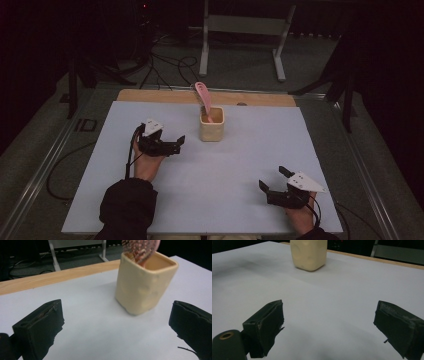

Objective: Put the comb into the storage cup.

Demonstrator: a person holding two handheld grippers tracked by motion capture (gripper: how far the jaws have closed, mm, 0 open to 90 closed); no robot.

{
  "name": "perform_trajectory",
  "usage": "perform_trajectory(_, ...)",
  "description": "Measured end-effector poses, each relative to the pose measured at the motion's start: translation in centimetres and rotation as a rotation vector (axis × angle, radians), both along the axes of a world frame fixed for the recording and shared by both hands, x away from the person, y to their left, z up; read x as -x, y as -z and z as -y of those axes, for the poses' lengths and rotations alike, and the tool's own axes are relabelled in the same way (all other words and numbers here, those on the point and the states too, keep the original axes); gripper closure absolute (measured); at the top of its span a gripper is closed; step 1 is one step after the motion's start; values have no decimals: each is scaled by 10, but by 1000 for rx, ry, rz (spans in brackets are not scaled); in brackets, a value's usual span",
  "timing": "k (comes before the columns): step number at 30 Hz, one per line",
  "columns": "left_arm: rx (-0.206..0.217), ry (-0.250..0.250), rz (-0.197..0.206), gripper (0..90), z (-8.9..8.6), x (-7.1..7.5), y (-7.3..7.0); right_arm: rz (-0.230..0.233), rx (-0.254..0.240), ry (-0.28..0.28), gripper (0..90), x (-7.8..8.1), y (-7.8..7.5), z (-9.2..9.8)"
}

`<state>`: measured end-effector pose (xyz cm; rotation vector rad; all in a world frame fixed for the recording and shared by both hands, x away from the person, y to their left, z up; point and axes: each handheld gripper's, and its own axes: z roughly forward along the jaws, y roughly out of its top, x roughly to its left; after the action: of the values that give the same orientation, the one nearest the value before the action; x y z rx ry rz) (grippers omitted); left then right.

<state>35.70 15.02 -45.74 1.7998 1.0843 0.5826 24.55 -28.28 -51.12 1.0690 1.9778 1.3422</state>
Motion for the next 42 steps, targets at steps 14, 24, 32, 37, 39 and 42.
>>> perform_trajectory(14,-11,-28,49,2,-50,55,8,-4,7,-5,88,0,1,-3)
perform_trajectory(24,11,-45,59,2,-73,88,22,3,3,0,88,2,0,-5)
perform_trajectory(32,5,-50,91,2,-80,113,26,18,-14,0,88,3,-4,-6)
perform_trajectory(37,0,-57,116,2,-85,122,27,36,-36,5,88,4,-10,-5)
perform_trajectory(39,3,-64,124,2,-87,125,27,48,-51,8,88,4,-14,-4)
perform_trajectory(42,3,-71,138,2,-89,128,26,64,-62,16,88,4,-20,-3)
